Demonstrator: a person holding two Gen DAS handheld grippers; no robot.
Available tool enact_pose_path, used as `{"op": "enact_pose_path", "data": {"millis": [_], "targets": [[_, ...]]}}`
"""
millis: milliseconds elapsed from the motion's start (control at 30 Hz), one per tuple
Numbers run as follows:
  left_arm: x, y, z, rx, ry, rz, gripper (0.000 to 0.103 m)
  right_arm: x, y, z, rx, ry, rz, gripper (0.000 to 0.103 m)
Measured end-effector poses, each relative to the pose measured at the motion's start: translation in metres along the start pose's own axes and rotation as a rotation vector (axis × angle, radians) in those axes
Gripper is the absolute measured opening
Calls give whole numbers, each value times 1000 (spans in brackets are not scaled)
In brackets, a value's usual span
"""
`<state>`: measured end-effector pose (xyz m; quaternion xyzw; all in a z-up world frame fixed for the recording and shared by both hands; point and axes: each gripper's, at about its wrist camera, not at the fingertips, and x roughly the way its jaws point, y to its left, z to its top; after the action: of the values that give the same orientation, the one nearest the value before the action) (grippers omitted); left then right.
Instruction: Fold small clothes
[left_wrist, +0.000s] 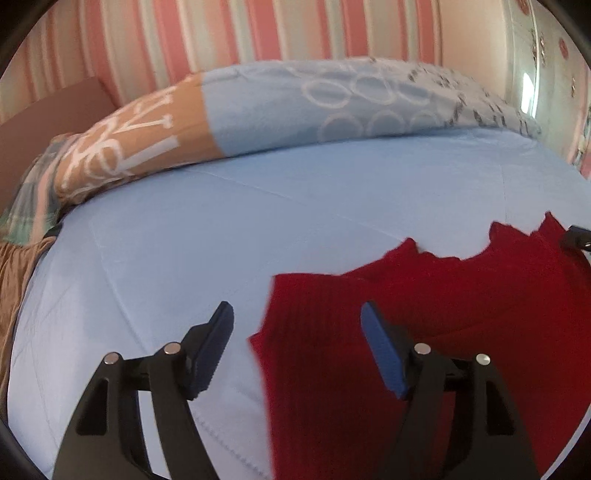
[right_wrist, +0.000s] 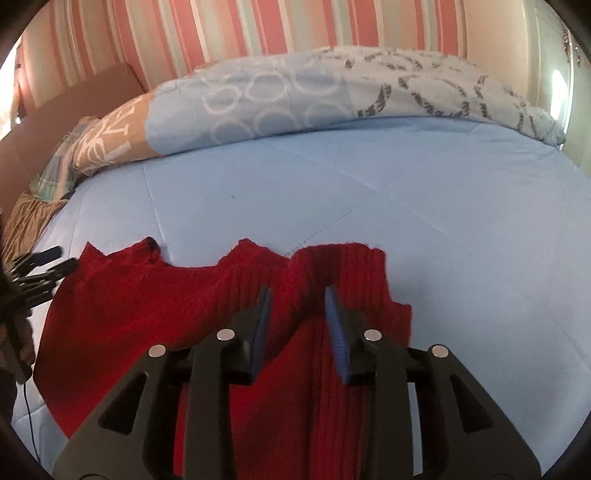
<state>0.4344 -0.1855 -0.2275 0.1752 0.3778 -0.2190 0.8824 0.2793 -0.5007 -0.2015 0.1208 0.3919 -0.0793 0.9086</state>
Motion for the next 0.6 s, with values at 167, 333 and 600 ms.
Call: {"op": "enact_pose_path", "data": {"millis": [167, 333, 600], "targets": [[43, -16, 3, 49, 137, 15, 16, -10, -4, -10, 13, -13, 4, 31], [51, -14, 2, 60, 145, 12, 10, -7, -7, -17, 26, -6, 1, 31], [34, 11, 4, -8, 32, 88, 9, -11, -14, -25, 52, -41, 1, 31]]}}
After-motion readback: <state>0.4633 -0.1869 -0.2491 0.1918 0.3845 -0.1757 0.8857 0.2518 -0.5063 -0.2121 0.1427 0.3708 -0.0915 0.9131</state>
